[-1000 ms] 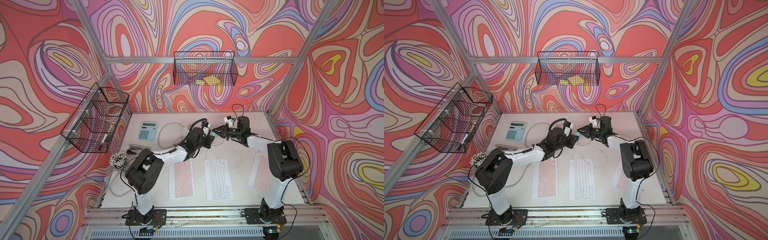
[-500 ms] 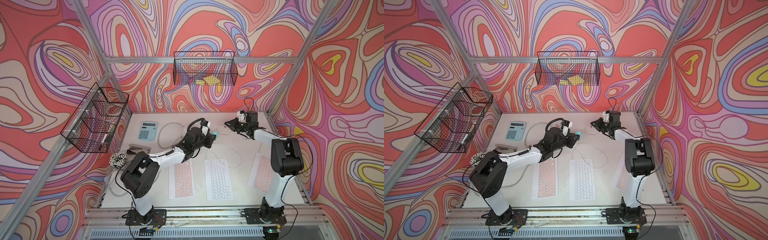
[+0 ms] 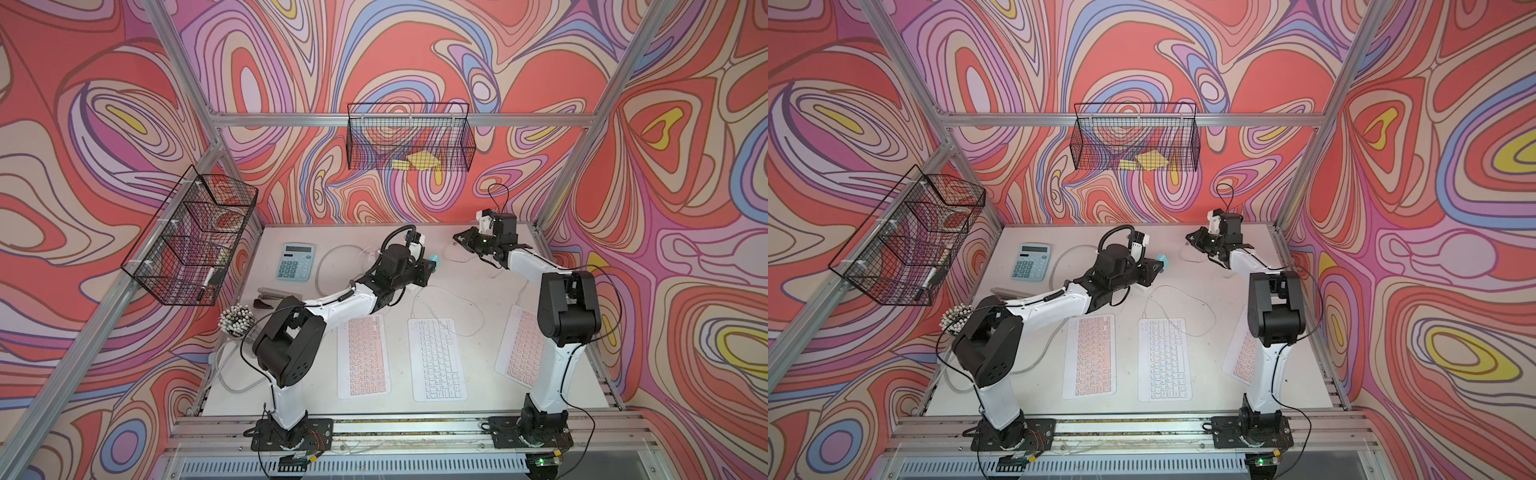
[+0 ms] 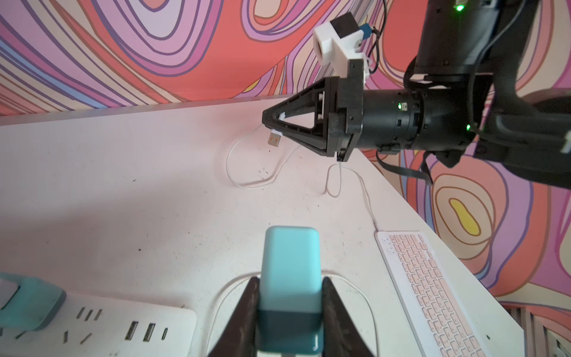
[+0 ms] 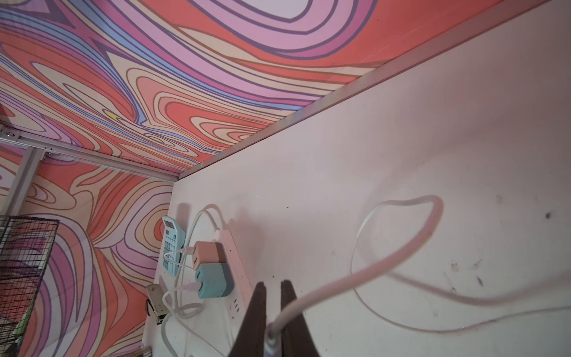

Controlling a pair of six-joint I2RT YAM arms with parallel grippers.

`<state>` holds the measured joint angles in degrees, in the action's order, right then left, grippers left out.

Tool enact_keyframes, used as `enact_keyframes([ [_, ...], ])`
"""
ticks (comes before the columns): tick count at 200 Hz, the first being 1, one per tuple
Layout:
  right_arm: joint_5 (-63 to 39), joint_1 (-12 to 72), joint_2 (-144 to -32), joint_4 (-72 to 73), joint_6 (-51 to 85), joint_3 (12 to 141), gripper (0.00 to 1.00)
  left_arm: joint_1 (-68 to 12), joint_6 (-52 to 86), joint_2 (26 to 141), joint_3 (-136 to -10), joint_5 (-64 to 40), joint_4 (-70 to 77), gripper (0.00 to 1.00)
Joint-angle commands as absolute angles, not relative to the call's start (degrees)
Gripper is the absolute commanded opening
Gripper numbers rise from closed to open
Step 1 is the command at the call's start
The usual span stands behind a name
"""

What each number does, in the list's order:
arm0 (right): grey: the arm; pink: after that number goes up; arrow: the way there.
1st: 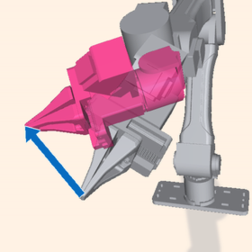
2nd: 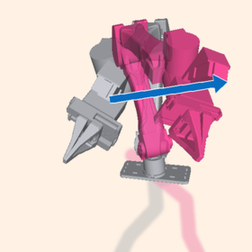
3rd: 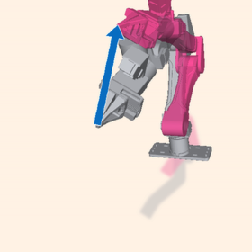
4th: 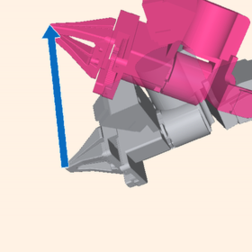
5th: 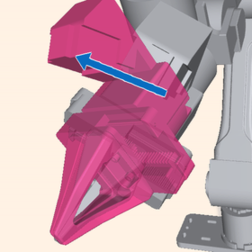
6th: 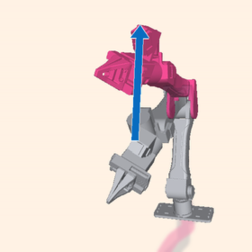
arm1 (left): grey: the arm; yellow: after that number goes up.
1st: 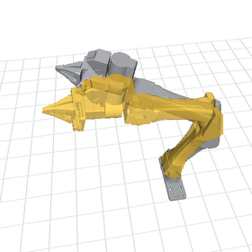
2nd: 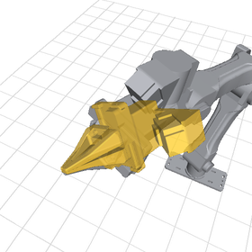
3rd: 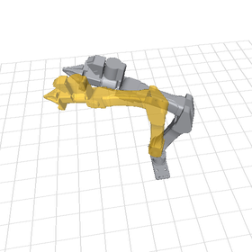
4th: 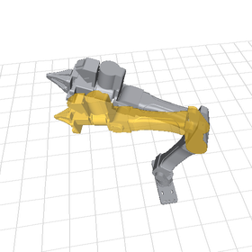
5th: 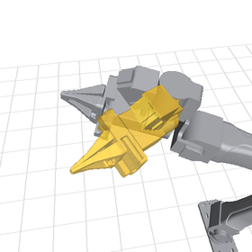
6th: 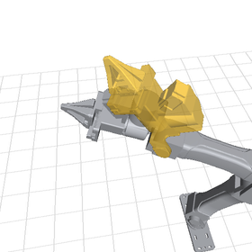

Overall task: Unplug the wireless keyboard
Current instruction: Place the power cord at the center of the board.

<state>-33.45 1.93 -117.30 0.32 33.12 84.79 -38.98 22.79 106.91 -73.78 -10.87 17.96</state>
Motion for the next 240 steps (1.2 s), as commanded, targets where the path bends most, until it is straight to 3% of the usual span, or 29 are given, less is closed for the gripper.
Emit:
enact_keyframes([
  [1, -32.23, 1.85, -120.42, -1.96, 29.25, 85.75, 0.03, -38.50, 25.59, 110.91, -79.44, -10.59, 12.62, 0.00],
  [85, -28.71, 1.89, -125.47, -6.20, 25.31, 86.45, 0.09, -37.61, 31.61, 128.98, -101.41, -9.19, -1.98, 0.00],
  [155, -26.46, 1.80, -126.74, -14.00, 22.06, 87.86, 0.20, -36.74, 37.40, 136.00, -106.87, -11.14, -3.70, 0.00],
  [205, -25.62, 1.85, -124.43, -15.91, 20.73, 86.95, 0.33, -36.74, 39.59, 138.25, -109.16, -12.38, -6.19, 0.26],
  [240, -25.06, 1.80, -122.26, -16.08, 20.64, 85.62, 0.37, -36.64, 39.05, 138.16, -109.94, -10.82, -8.93, 0.38],
])
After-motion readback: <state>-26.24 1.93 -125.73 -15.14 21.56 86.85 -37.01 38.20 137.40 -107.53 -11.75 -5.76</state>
